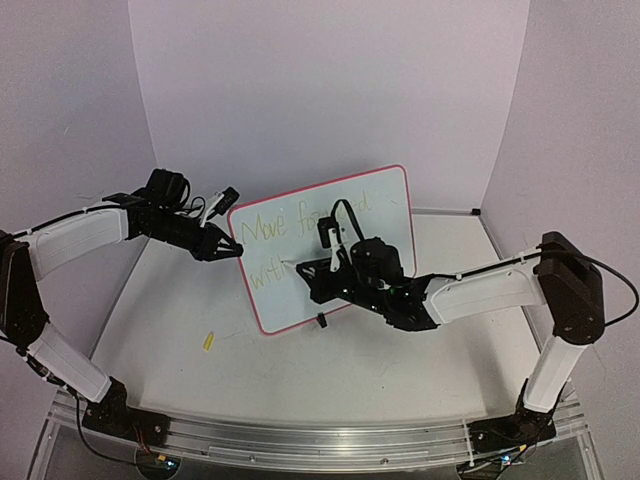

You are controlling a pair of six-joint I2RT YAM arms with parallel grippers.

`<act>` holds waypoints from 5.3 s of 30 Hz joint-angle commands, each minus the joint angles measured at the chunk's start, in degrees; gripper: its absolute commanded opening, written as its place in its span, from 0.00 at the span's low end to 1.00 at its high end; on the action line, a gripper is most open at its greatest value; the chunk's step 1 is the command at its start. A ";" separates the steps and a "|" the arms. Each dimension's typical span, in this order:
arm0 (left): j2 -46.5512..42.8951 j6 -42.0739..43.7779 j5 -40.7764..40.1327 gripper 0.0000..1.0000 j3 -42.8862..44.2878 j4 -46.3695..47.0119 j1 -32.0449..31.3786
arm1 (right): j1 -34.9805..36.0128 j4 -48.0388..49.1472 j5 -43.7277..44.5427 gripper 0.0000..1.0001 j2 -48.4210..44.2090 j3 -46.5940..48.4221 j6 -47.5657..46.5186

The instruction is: Write a sentence on the whiteboard

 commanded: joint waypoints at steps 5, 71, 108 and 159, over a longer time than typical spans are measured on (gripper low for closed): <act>2.13 2.38 -4.10 0.00 -0.25 -2.08 -1.69 | -0.80 0.85 0.95 0.00 0.24 1.19 1.41; 1.58 2.33 -4.39 0.00 -0.43 -1.86 -1.87 | -6.99 -0.79 -16.68 0.00 -11.24 -8.93 2.49; 2.57 2.55 -5.25 0.00 -0.46 -2.07 -2.18 | -18.76 8.95 -27.62 0.00 -1.49 -2.76 8.47; 2.81 2.54 -5.33 0.00 -0.40 -2.10 -2.19 | -15.14 15.08 -28.41 0.00 -2.57 -10.28 12.89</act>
